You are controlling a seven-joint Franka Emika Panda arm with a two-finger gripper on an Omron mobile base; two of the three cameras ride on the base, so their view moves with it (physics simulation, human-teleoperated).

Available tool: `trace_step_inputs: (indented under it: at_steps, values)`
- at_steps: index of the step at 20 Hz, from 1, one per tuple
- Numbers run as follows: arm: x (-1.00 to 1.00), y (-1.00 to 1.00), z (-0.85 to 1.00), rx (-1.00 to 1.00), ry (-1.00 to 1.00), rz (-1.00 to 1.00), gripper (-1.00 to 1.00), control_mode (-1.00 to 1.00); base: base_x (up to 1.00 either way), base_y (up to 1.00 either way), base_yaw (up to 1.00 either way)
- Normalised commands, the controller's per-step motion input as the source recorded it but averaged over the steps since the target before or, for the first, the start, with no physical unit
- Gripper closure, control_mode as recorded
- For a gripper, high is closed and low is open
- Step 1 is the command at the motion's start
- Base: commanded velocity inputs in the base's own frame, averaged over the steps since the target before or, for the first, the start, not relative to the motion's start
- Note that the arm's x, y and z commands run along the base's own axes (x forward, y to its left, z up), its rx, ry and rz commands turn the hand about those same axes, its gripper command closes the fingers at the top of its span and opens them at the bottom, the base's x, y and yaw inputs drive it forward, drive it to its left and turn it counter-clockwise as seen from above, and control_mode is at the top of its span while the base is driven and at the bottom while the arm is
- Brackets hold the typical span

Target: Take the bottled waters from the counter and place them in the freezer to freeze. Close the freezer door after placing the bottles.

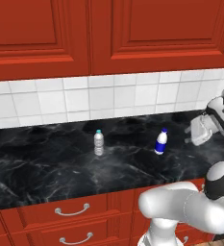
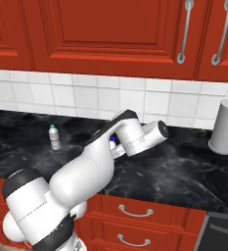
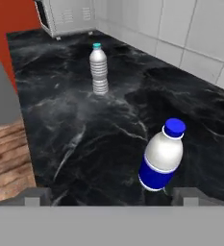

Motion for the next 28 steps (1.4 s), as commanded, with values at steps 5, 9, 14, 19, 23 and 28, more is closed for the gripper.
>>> trace_step_inputs:
  at_steps: [5, 9, 14, 19, 23, 28]
  values:
    - [0.25, 0.0, -0.34, 0.04, -0.32, 0.38, -1.0, -1.0, 0.0, 0.0, 0.0]
    - [0.44, 0.0, -0.21, 0.06, -0.26, 0.29, -1.0, -1.0, 0.0, 0.0, 0.0]
    - [0.26, 0.0, -0.05, 0.17, -0.01, 0.08, -1.0, -1.0, 0.0, 0.0, 0.0]
    - [0.33, 0.02, -0.04, 0.18, 0.0, 0.0, -1.0, -1.0, 0.0, 0.0, 0.0]
    - [0.29, 0.19, -0.24, 0.03, 0.0, 0.0, -1.0, -1.0, 0.0, 0.0, 0.0]
    - [0.14, 0.1, -0.18, 0.0, 0.0, 0.0, -1.0, -1.0, 0.0, 0.0, 0.0]
